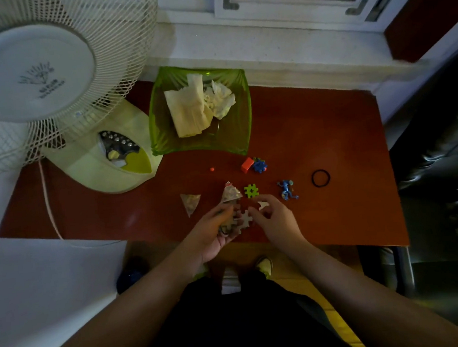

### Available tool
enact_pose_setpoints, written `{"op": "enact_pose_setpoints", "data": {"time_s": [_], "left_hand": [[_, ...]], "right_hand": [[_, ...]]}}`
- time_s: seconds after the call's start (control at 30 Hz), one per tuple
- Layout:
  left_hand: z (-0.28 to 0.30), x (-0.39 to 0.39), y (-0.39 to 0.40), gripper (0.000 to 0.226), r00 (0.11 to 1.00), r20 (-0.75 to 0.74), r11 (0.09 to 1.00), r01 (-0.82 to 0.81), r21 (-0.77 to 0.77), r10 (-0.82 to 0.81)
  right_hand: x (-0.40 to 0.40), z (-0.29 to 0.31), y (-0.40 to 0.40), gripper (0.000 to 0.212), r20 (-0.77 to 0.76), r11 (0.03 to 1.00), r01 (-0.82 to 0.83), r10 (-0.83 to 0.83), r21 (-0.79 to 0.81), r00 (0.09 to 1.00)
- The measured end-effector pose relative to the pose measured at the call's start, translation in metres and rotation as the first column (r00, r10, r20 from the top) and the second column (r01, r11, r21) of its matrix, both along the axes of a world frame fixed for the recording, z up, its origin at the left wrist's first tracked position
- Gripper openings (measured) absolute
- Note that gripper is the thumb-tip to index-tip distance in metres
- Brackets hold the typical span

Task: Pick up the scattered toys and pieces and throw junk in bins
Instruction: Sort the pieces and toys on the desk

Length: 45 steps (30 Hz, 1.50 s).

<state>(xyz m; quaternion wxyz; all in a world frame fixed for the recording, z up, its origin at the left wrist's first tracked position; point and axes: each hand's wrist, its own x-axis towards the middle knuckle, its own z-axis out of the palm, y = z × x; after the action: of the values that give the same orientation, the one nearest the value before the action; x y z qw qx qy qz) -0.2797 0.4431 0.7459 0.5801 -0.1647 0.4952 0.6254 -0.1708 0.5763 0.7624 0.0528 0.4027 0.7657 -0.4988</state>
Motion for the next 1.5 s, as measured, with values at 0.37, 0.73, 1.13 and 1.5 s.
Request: {"op": "enact_pose_setpoints", "data": {"time_s": [0.37,0.73,1.13,1.5], "left_hand": [[-0.004,-0.022,-0.028,0.017,0.994,-0.107,0.999,-0.014,-0.03,0.011],[0.004,-0.03,-0.036,0.02,0.994,-0.071,0.995,0.085,-0.055,-0.088],[0.004,-0.039,-0.049,0.021,0.992,-0.072,0.994,0.101,-0.037,-0.104],[0.012,-0.041,-0.036,0.053,0.987,-0.047,0.987,0.15,-0.052,-0.152]], "right_hand": [[0.015,-0.019,-0.05,0.091,0.602,0.628,-0.69,0.408,0.361,0.686],[0.007,-0.026,-0.063,0.075,0.612,0.644,-0.63,0.302,0.434,0.731],[0.018,-0.048,-0.076,0.04,0.284,0.56,-0.417,0.312,0.716,0.907],[-0.013,-0.003,-0.063,0.022,-0.096,0.988,-0.144,0.148,0.048,0.984]]}}
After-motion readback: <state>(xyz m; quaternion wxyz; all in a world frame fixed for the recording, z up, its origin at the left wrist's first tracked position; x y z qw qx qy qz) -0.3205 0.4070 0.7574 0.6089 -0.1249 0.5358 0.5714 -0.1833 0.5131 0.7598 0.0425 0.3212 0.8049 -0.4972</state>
